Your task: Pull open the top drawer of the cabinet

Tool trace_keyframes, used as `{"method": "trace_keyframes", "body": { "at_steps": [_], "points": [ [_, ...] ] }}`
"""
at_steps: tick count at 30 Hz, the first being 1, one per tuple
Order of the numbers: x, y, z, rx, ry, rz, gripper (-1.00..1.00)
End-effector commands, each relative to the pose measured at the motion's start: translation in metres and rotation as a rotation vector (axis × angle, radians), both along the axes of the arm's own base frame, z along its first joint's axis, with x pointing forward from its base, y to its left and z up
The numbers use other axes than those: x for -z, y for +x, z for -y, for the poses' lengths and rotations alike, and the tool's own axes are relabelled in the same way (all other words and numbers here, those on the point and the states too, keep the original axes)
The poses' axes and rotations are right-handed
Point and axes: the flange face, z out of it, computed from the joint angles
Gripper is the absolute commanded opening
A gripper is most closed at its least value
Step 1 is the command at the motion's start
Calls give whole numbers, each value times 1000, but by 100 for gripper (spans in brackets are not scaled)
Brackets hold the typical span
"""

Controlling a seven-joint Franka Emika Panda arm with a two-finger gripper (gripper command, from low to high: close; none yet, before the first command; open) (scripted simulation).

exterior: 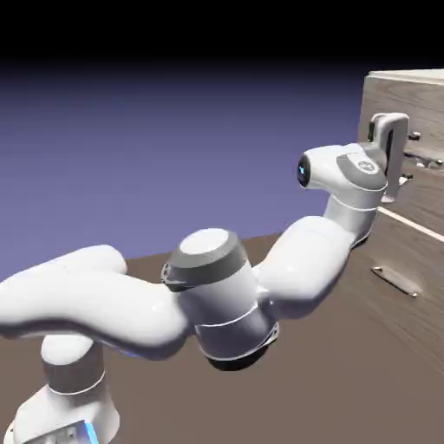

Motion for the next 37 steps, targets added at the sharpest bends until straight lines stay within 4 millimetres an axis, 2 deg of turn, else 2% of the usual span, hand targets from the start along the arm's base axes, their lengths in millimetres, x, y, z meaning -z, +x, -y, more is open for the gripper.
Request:
{"method": "trace_keyframes", "body": {
  "at_steps": [1, 13, 21, 29, 30, 31, 32, 36, 37],
  "points": [
    [0, -8, 0, 0, 0, 0, -100],
    [0, -119, 0, 0, 0, 0, -100],
    [0, -208, 0, 0, 0, 0, -100],
    [0, -309, 0, 0, 0, 0, -100],
    [0, -312, 0, 0, 0, 0, -100],
    [0, -312, 0, 0, 0, 0, 100],
    [0, -312, 0, 0, 0, 0, 100],
    [0, -359, 1, 0, 0, 0, 100],
    [0, -362, 0, 0, 0, 0, 100]
  ]
}}
